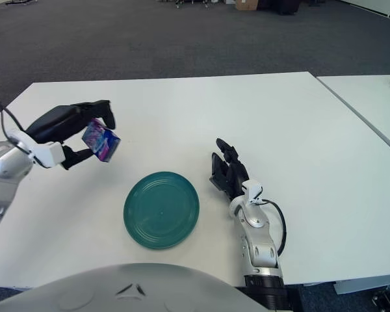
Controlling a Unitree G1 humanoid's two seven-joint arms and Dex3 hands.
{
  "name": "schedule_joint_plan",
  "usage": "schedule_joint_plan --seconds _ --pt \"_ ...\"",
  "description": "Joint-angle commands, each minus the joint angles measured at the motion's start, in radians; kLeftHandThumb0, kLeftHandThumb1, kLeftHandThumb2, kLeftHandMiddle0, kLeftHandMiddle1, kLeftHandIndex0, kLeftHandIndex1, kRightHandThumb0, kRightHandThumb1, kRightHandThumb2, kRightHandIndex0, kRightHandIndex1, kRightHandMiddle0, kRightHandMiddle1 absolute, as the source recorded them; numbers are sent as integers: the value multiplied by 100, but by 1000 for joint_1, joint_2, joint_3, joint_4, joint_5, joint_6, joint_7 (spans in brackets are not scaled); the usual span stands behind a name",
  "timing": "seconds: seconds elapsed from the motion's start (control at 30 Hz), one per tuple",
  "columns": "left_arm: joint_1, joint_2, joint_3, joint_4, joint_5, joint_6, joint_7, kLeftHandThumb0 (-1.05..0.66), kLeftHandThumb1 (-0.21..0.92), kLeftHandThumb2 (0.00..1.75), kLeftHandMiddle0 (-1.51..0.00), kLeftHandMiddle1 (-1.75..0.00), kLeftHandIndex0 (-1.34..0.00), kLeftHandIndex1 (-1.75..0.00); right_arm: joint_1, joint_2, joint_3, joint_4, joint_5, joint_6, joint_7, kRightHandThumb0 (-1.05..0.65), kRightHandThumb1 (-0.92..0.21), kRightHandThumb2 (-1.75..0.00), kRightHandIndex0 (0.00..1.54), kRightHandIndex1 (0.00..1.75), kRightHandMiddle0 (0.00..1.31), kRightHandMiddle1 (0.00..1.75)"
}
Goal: Put the gum into the plate.
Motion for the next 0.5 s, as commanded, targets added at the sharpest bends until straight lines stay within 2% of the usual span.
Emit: schedule_joint_plan --seconds 0.0,0.07,0.2,0.33,0.4,0.47 --pt "-20 -27 -30 -23 24 13 -10 0 13 152 -74 -170 -54 -175 19 5 9 36 0 35 -1 -66 -92 -85 17 0 0 37" --pt "-26 -52 -68 -19 38 -2 -9 0 16 150 -71 -172 -52 -175 23 7 13 34 -2 35 -2 -65 -92 -86 18 0 0 38" --pt "-40 -102 -157 13 92 -49 9 0 10 158 -75 -174 -57 -175 30 8 21 29 -8 33 -7 -65 -92 -86 18 0 0 38" --pt "-50 -137 -216 25 125 -83 -1 0 7 160 -77 -174 -59 -174 38 14 25 24 -6 28 -11 -66 -92 -86 18 0 0 39" --pt "-60 -148 -239 22 128 -82 -27 0 7 160 -77 -175 -59 -174 42 19 26 22 -4 25 -14 -66 -92 -86 19 1 0 40" --pt "-68 -158 -260 14 129 -75 -58 0 12 155 -73 -175 -55 -175 47 22 27 20 -5 22 -17 -66 -92 -87 19 1 0 41"
